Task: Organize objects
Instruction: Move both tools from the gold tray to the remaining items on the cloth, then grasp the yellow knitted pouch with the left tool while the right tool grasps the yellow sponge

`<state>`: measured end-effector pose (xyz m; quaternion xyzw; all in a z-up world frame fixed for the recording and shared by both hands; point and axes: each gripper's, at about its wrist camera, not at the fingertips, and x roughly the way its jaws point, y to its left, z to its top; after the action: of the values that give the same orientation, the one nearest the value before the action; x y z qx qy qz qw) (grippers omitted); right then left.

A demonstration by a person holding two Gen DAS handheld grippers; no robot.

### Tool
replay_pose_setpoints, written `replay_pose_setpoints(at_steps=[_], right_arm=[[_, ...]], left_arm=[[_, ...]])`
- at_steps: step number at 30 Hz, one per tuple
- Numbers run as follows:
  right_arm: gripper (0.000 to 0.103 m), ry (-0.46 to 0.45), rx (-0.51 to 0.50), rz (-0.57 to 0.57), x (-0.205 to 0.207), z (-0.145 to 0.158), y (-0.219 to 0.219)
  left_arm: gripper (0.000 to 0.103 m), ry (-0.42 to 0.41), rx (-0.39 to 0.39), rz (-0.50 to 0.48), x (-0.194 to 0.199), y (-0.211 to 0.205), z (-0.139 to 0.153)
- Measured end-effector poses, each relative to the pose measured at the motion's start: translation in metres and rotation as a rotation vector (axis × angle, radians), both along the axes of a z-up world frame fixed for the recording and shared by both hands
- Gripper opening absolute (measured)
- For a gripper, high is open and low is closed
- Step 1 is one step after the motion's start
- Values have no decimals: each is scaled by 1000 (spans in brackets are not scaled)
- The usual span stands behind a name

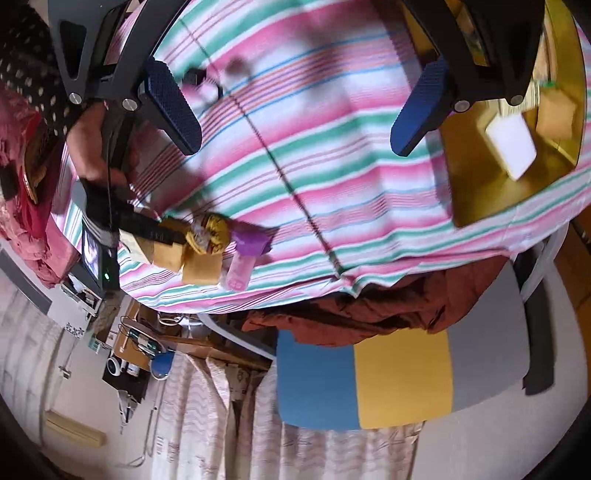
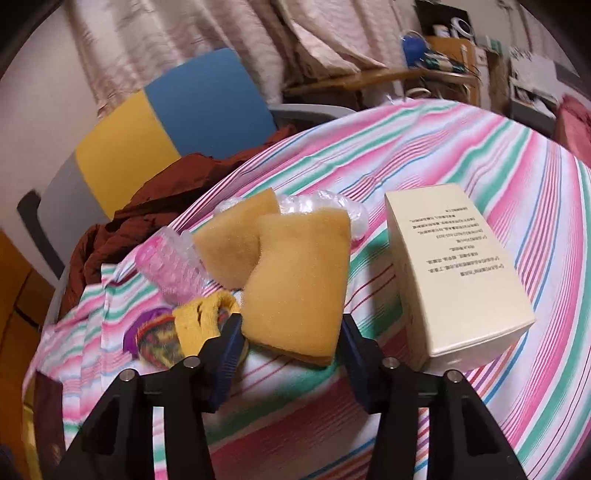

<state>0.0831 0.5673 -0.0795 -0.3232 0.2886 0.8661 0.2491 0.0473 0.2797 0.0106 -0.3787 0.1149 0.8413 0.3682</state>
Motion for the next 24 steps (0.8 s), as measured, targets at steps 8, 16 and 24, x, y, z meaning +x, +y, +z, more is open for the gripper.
replay_pose_setpoints(at_steps=[8,16,24], right_arm=[[47,35,-3,48,26,-1,-7],[47,80,-17,24,42,-6,-8],[47,108,-35,13,47,-11,-4]], left_arm=[[103,-6,3,-64,-15,59,-3],[103,31,-30,-162,-27,147,-27],[93,-54,4,-164,-58,203,-54]])
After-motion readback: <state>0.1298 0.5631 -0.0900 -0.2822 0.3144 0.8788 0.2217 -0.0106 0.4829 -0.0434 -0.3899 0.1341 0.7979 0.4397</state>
